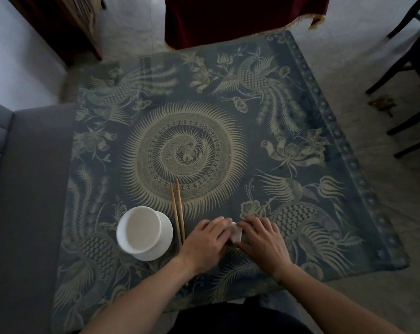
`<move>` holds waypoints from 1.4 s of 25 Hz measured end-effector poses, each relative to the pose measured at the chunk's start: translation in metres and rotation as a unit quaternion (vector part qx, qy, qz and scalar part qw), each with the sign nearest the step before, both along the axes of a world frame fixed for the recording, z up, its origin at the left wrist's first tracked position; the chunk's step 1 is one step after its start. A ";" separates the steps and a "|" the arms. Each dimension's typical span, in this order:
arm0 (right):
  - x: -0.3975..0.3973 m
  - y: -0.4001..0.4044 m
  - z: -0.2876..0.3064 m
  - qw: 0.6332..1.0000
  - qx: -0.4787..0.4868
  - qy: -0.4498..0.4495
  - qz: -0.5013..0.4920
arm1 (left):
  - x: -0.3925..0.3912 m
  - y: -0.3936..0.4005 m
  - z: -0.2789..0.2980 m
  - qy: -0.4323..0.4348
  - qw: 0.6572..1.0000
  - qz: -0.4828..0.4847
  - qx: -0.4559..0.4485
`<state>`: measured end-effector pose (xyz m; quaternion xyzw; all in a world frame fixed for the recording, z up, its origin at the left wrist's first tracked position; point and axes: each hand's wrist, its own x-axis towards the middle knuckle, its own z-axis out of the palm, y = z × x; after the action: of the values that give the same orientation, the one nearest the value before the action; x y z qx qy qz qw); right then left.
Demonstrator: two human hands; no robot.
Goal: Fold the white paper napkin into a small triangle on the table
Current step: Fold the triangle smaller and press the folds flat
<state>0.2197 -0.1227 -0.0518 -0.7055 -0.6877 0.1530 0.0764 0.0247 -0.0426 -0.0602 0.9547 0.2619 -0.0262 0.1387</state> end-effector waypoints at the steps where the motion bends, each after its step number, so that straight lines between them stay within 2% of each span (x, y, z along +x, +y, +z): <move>1: 0.000 -0.004 0.000 1.000 0.004 -0.004 0.005 | -0.003 -0.004 -0.002 0.008 1.000 -0.023 -0.003; 7: 0.004 -0.023 -0.005 0.988 -0.053 -0.088 0.119 | -0.007 -0.004 0.002 0.085 0.995 -0.055 -0.017; 10: 0.010 -0.030 -0.008 0.980 -0.075 -0.102 0.152 | -0.009 -0.002 0.002 0.111 0.991 -0.069 -0.010; 21: 0.027 -0.028 -0.005 0.967 -0.096 -0.100 0.213 | -0.009 -0.004 0.003 0.171 0.981 -0.089 -0.019; 31: 0.033 -0.019 0.005 0.963 -0.090 -0.105 0.233 | -0.015 -0.005 0.009 0.191 0.981 -0.008 -0.020; 35: 0.034 -0.018 0.002 0.960 -0.085 -0.102 0.246 | -0.008 -0.008 0.008 0.177 0.983 -0.052 -0.024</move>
<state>0.2532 -0.1408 -0.0499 -0.5307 -0.8283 0.1528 -0.0944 0.0168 -0.0503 -0.0523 0.9437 0.2318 -0.2081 0.1116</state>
